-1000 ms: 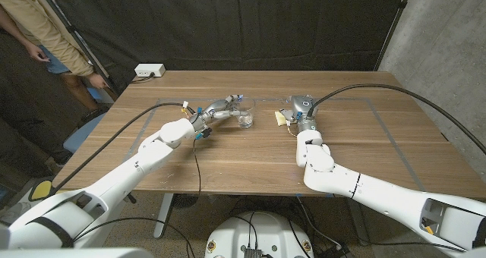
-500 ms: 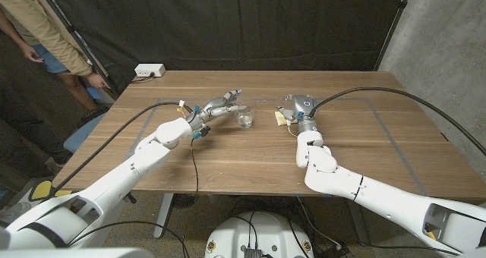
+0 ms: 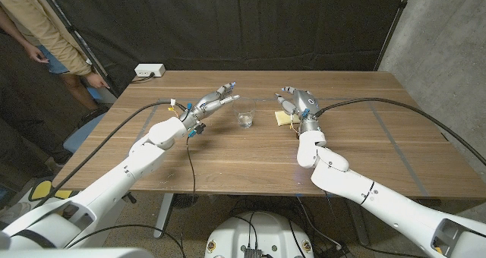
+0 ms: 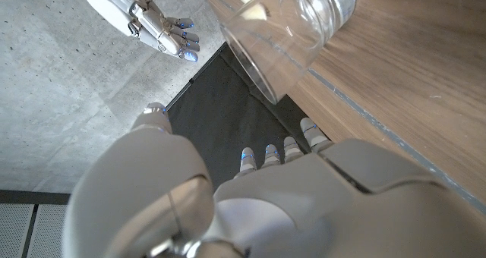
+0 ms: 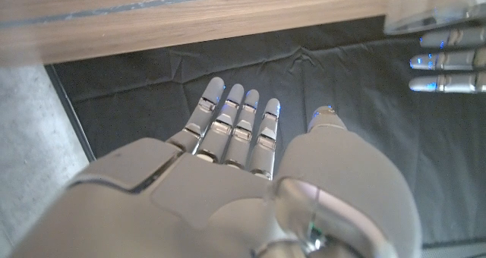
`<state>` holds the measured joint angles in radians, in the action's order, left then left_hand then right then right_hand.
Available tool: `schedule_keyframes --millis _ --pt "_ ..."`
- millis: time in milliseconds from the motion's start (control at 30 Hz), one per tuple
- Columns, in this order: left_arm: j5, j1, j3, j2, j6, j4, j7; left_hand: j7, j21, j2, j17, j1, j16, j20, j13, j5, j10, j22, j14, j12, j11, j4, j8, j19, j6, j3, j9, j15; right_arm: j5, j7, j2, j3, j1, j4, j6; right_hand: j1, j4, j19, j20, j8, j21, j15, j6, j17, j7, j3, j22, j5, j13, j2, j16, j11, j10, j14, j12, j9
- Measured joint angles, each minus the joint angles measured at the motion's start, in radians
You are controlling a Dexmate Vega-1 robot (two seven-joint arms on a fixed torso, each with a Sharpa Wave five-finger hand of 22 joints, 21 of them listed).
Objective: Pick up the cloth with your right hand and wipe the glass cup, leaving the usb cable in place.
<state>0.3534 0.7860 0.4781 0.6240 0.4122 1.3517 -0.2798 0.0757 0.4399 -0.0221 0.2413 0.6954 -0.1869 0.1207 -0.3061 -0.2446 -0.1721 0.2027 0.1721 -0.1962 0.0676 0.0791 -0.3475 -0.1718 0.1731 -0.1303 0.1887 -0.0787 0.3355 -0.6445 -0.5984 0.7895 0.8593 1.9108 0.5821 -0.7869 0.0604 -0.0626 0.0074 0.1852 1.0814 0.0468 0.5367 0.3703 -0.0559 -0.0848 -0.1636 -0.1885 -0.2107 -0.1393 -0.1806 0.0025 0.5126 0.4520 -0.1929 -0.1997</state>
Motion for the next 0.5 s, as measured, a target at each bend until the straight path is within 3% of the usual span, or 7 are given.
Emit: schedule_keyframes --millis 67,133,300,333,400,500 --pt "0.002 0.005 -0.005 0.003 0.0 0.004 -0.001 0.004 -0.003 0.007 0.0 -0.007 -0.003 -0.007 0.0 0.0 0.0 0.0 0.0 -0.004 0.0 0.005 0.0 0.0 0.0 -0.003 0.0 0.0 -0.035 -0.009 0.001 -0.003 0.002 0.0 -0.043 0.014 0.003 0.013 -0.001 0.0 -0.021 -0.009 -0.016 -0.012 0.006 -0.003 0.001 0.0 0.005 -0.005 0.007 0.008 -0.026 -0.035 0.005 0.0" --pt "0.029 0.013 -0.012 0.008 0.005 0.011 -0.012 0.008 -0.004 0.006 0.0 -0.012 -0.003 -0.007 0.004 0.0 0.0 0.0 0.0 -0.004 0.0 0.01 0.004 0.0 -0.002 0.002 0.0 0.0 -0.093 -0.017 0.026 -0.067 0.044 -0.017 -0.116 0.038 0.006 0.035 -0.001 -0.005 -0.046 -0.025 -0.037 -0.027 0.012 -0.005 0.001 -0.002 0.01 -0.004 0.007 0.016 -0.051 -0.073 0.005 0.001" --pt "0.065 0.021 -0.022 0.011 0.022 0.016 -0.035 0.016 -0.005 0.012 -0.005 -0.028 -0.003 -0.017 0.005 0.0 0.001 0.0 -0.001 -0.004 -0.009 0.022 0.007 0.0 -0.002 0.006 0.0 0.011 -0.195 -0.019 0.056 -0.123 0.073 -0.062 -0.252 0.089 0.028 0.059 0.01 -0.005 -0.084 -0.047 -0.064 -0.05 0.022 0.005 -0.002 -0.005 0.018 -0.004 0.007 0.033 -0.083 -0.115 0.005 0.005" --pt "0.077 0.022 -0.026 0.011 0.031 0.016 -0.044 0.016 -0.008 0.012 -0.005 -0.028 -0.003 -0.017 0.006 0.0 0.001 0.0 -0.001 -0.004 -0.009 0.022 0.01 0.0 -0.002 0.006 0.0 0.011 -0.228 -0.015 0.067 -0.141 0.082 -0.076 -0.303 0.104 0.034 0.069 0.021 -0.005 -0.092 -0.044 -0.068 -0.056 0.02 0.006 -0.002 -0.005 0.02 -0.003 0.006 0.032 -0.087 -0.117 0.005 0.005" --pt "0.09 0.023 -0.029 0.011 0.04 0.016 -0.055 0.016 -0.008 0.017 -0.005 -0.043 -0.003 -0.017 0.009 0.0 0.001 0.0 -0.001 -0.004 -0.009 0.027 0.011 0.0 -0.002 0.011 0.0 0.011 -0.266 -0.008 0.083 -0.166 0.095 -0.092 -0.358 0.13 0.043 0.072 0.078 -0.005 -0.109 -0.042 -0.077 -0.071 0.02 0.01 -0.002 -0.005 0.022 -0.001 -0.001 0.031 -0.087 -0.12 0.003 0.005" --pt "0.096 0.024 -0.033 0.011 0.043 0.015 -0.061 0.016 -0.011 0.017 -0.005 -0.044 -0.003 -0.025 0.009 0.0 0.001 0.0 -0.001 -0.004 -0.009 0.03 0.015 0.0 -0.002 0.014 0.0 0.011 -0.327 0.006 0.09 -0.175 0.101 -0.097 -0.452 0.164 0.049 0.115 0.165 -0.004 -0.153 -0.04 -0.078 -0.099 0.022 0.016 -0.002 -0.005 0.025 0.004 -0.001 0.031 -0.087 -0.132 -0.008 0.009"
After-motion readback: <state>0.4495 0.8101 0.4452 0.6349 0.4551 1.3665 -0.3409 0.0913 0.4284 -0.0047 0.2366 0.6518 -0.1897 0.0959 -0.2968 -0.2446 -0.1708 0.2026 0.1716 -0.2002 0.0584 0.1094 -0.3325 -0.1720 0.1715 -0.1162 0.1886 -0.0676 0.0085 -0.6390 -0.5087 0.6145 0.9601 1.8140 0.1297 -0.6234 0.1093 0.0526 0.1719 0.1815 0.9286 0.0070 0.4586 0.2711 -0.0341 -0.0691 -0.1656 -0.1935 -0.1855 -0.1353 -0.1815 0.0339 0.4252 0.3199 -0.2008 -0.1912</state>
